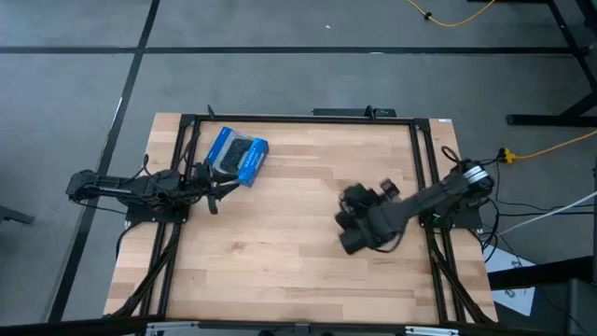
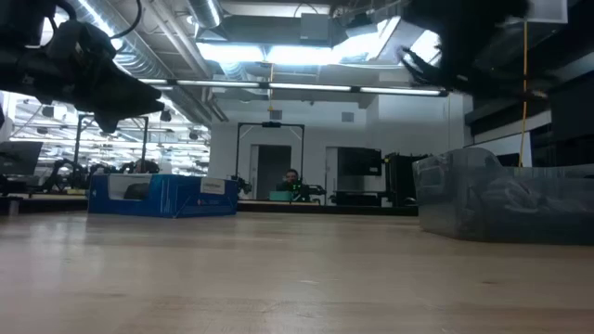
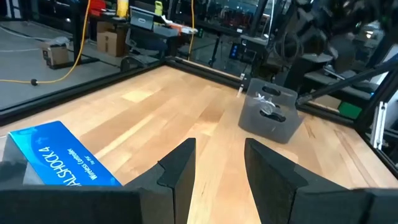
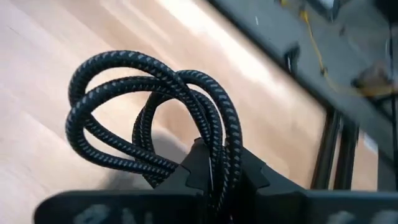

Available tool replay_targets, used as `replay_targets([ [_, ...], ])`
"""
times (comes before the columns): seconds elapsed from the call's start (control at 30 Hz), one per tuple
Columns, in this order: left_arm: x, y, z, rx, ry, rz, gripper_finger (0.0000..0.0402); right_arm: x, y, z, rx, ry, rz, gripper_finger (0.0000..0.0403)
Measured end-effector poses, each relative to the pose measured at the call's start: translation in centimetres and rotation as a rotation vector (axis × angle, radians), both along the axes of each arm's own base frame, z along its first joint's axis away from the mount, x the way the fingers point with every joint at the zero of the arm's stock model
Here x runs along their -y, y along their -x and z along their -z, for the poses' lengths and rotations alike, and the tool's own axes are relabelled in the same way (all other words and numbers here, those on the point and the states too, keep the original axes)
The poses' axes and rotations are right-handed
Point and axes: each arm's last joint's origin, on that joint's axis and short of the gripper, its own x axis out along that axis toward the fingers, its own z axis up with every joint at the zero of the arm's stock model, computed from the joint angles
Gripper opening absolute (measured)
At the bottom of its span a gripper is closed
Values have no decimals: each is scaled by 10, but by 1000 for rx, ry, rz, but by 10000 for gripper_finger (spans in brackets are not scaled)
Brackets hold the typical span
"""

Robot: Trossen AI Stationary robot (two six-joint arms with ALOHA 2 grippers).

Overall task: Pick and place USB-C Cables
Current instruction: Put the black charger cable into the black bin, then return to Home Position

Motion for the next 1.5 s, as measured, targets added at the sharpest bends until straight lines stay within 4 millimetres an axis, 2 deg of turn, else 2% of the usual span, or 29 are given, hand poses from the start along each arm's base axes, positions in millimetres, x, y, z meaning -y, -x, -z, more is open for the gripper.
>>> replay_targets([
  [0.1,0,0,0,-3,0,-1,131,-9,19,17,9,-38,68,30],
  [0.2,0,0,0,-3,1,-1,131,-18,29,31,31,-46,94,30],
  [0.3,0,0,0,-2,1,-1,131,-23,33,40,45,-52,79,30],
  [0.53,0,0,0,-2,2,-1,131,-20,38,64,33,-69,86,33],
  [0.63,0,0,0,-2,2,-1,131,-19,36,72,57,-90,93,76],
  [0.8,0,0,0,4,24,-3,131,-17,36,72,47,-82,98,160],
  [1.0,0,0,0,4,24,-3,131,-20,35,57,-2,-127,121,203],
  [1.13,0,0,0,4,24,-3,131,-25,30,32,-75,-207,98,207],
  [1.3,0,0,0,4,24,-3,131,-34,19,0,-54,-282,6,208],
  [1.5,0,0,0,4,24,-3,131,-43,14,-21,4,-330,-75,208],
])
